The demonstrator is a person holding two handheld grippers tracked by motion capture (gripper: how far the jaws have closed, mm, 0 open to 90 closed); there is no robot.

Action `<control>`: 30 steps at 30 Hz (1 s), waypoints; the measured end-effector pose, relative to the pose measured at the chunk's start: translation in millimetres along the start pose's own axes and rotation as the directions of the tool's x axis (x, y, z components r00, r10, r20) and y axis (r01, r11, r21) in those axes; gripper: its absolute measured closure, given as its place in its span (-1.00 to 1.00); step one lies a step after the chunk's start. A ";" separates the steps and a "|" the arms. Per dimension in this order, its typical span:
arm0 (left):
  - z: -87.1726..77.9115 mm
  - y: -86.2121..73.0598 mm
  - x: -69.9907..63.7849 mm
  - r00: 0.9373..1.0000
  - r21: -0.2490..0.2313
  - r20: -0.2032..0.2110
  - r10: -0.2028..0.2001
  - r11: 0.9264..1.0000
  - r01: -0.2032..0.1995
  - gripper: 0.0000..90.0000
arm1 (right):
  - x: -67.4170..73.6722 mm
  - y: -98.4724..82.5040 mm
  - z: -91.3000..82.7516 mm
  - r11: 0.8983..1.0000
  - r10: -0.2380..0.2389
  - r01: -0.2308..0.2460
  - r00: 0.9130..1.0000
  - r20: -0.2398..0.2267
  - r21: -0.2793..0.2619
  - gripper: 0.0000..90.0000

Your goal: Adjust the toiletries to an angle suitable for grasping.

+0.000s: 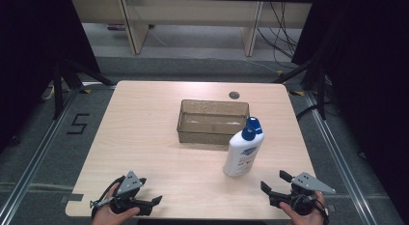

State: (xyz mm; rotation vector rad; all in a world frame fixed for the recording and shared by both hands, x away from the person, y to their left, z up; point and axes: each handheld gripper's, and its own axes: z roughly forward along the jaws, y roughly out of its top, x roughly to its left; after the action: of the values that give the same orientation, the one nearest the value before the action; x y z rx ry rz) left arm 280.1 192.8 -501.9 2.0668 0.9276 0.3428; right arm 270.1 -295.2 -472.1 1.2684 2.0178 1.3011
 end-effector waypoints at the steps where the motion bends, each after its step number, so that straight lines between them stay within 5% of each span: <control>1: 0.0 0.1 0.1 1.000 0.001 -0.001 0.002 1.000 -0.002 -0.67 | 0.5 0.0 0.3 1.000 0.003 -0.003 1.000 -0.001 -0.003 -0.64; 19: -0.5 -0.1 0.3 1.000 -0.006 0.002 -0.010 1.000 0.010 -0.67 | 2.8 7.9 -5.0 0.994 -0.005 0.002 1.000 -0.022 -0.112 -0.67; 20: -0.5 -0.2 0.4 1.000 -0.004 0.003 -0.009 1.000 0.009 -0.67 | 6.1 8.2 -5.2 0.994 0.036 -0.040 0.999 -0.037 -0.102 -0.67; 30: -0.5 -0.3 -0.5 1.000 -0.007 -0.002 -0.024 1.000 0.024 -0.67 | 10.4 19.4 -10.3 0.988 -0.031 0.026 0.999 -0.028 -0.155 -0.67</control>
State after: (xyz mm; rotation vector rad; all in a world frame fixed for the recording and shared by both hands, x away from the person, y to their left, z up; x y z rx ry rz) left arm 279.4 192.9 -501.7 2.0479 0.9506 0.3347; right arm 266.4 -288.5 -449.1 1.1509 1.9067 1.4414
